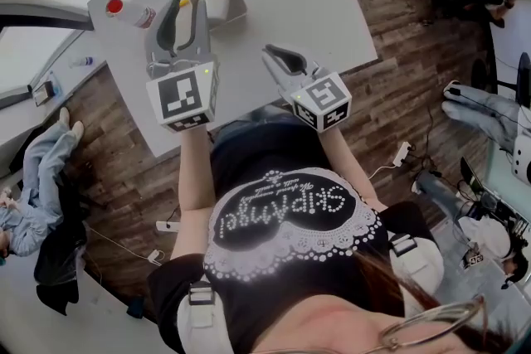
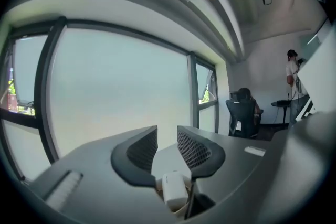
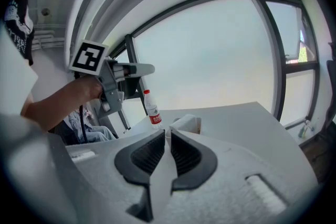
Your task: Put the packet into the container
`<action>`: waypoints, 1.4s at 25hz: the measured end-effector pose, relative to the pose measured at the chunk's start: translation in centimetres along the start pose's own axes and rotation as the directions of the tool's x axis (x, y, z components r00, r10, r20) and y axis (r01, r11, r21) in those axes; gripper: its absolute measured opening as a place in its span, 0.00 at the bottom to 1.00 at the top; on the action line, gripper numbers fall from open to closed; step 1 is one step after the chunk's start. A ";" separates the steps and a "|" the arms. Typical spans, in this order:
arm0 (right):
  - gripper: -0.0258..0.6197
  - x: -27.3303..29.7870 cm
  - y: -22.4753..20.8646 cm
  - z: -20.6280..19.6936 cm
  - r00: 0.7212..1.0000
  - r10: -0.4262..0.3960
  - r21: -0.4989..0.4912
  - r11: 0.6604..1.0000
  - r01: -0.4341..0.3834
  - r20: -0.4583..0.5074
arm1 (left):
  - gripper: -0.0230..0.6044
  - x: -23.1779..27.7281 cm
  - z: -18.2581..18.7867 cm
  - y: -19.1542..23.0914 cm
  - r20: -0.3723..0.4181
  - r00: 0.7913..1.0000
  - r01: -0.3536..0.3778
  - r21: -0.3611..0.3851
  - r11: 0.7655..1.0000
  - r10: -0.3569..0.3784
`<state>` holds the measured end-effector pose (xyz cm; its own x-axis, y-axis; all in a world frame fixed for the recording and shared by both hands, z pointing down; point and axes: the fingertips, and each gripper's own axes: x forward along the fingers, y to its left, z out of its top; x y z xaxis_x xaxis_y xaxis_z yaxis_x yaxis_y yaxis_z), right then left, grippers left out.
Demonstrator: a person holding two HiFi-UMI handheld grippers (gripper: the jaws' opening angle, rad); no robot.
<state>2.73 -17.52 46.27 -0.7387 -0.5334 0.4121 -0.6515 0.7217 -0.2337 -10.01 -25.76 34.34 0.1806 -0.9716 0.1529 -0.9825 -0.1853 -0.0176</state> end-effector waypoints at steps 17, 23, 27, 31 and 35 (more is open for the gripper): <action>0.10 -1.1 -0.4 0.0 1.000 -0.023 0.000 1.000 0.023 0.021 | 0.10 -10.8 -1.5 -3.6 0.098 0.994 0.046 0.014 0.999 -0.047; 0.10 -1.2 0.0 -0.1 1.000 -0.016 -0.001 1.000 0.016 0.018 | 0.08 -11.6 -5.3 -4.3 0.007 0.999 0.049 -0.015 0.999 -0.049; 0.10 -1.9 0.3 -0.1 1.000 -0.014 -0.002 1.000 0.014 0.018 | 0.03 -12.0 -7.0 -4.9 -0.039 0.998 0.055 -0.028 0.998 -0.056; 0.04 -2.3 1.6 -0.1 0.999 0.018 -0.028 0.999 -0.017 0.028 | 0.03 -12.3 -8.0 -5.3 -0.071 0.995 0.071 -0.045 0.996 -0.074; 0.04 -1.2 3.1 -1.3 0.998 0.067 -0.046 0.997 -0.068 -0.020 | 0.03 -12.0 -8.8 -5.7 -0.091 0.991 0.089 -0.061 0.994 -0.094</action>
<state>1.81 -14.07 46.21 -0.7769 -0.4751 0.4131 -0.5915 0.7756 -0.2203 -7.02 -11.78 41.29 0.2673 -0.9325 0.2429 -0.9636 -0.2616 0.0560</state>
